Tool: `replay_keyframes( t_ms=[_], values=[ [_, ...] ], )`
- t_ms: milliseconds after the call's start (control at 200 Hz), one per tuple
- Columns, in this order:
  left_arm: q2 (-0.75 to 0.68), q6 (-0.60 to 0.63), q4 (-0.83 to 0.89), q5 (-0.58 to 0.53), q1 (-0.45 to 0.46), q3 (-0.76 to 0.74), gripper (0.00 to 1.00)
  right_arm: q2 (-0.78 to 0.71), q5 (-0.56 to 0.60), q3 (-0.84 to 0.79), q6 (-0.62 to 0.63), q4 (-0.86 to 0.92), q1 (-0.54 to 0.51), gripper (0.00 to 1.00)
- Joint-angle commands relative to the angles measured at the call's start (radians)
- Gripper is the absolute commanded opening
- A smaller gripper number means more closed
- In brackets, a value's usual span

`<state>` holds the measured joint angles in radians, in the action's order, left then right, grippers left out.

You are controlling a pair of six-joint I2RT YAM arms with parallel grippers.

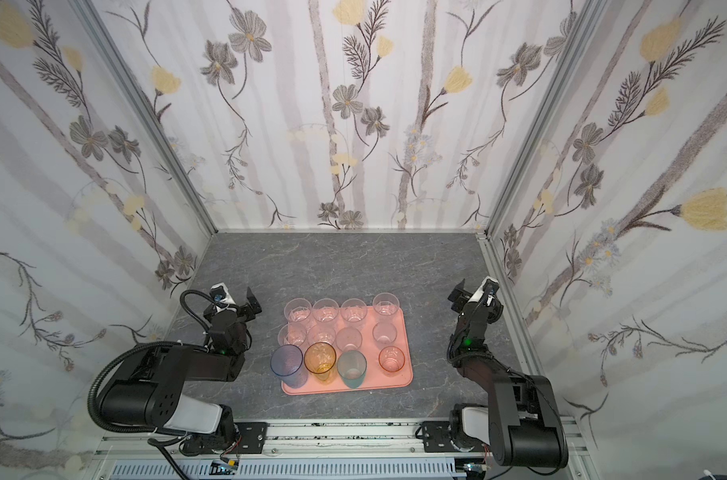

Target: Place the glasses into the tray

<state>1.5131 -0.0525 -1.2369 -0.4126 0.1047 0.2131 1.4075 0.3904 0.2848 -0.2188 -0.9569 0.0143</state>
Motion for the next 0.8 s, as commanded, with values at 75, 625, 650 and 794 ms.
replay_keyframes(
  t_ms=[75,625,650,794],
  values=[
    [0.087,0.003,-0.203,0.047,-0.002,-0.01,1.0,-0.005,-0.038,-0.02,0.037,-0.106,-0.009,1.0],
    [0.073,-0.04,-0.193,0.119,-0.048,-0.021,1.0,0.088,-0.124,-0.118,0.134,-0.394,-0.047,1.0],
    [0.073,-0.039,-0.191,0.121,-0.048,-0.021,1.0,0.084,-0.121,-0.113,0.133,-0.378,-0.049,1.0],
    [0.075,-0.022,-0.191,0.167,-0.048,-0.017,1.0,0.094,-0.118,-0.119,0.136,-0.408,-0.052,1.0]
  ],
)
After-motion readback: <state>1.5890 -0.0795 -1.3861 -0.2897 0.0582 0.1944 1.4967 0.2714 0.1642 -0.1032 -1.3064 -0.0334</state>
